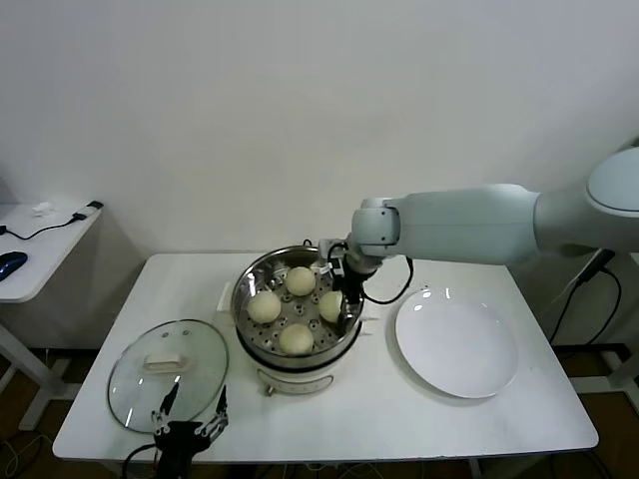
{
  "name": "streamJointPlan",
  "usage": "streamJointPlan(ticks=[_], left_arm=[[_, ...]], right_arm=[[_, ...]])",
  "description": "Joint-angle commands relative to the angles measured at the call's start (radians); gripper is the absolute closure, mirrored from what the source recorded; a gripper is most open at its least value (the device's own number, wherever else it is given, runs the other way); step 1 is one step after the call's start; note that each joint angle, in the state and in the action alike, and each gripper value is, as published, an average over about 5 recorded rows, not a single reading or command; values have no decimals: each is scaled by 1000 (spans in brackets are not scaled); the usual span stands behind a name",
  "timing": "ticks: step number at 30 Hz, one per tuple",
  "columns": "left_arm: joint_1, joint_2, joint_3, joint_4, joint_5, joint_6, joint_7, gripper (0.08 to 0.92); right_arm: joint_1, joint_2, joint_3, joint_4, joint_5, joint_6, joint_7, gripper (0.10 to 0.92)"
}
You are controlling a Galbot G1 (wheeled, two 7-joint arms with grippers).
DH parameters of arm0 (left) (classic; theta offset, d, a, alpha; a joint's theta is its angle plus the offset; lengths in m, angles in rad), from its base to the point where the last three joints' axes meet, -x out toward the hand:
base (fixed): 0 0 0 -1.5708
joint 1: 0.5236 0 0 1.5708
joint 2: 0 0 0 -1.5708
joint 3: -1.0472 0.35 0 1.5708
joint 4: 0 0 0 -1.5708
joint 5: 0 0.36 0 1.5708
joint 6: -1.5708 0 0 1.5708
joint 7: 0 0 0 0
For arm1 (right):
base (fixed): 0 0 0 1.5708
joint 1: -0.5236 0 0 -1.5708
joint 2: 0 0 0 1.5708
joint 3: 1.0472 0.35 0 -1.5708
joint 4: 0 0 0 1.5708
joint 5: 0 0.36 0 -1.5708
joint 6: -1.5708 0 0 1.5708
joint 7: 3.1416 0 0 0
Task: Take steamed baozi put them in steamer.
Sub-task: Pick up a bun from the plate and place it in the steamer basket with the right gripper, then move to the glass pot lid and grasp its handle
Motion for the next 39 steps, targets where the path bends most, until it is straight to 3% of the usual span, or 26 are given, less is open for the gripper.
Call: streamJointPlan(ticks=[1,5,12,17,21,29,34,39], left_arm=[[1,-1,-1,0,0,-1,-1,177],[3,-1,-3,-2,0,-1,-1,177],[5,1,-4,-7,1,-1,0,177],[7,1,-4,-11,-1,2,0,177],[6,2,0,-18,-24,14,-10,177],[-12,17,-4,-21,-70,22,-13,177],[-39,28,-21,-10,-81,24,-20,177],[-67,40,-33,2,-99,26,-33,177]], right_arm=[[-36,16,18,-22,-20,23,-9,286],[3,11,19,-31,-8,95,-74,214],[79,-66,70,-41,72,180,-160,203],[-37,-207,340,-47,103,176,106,203],[-187,-298,575,-55,13,186,325,203],[-495,-539,967,59,-120,189,554,203],[-829,-686,1286,146,-233,231,615,203],[-1223,-722,1622,179,-334,330,674,203]])
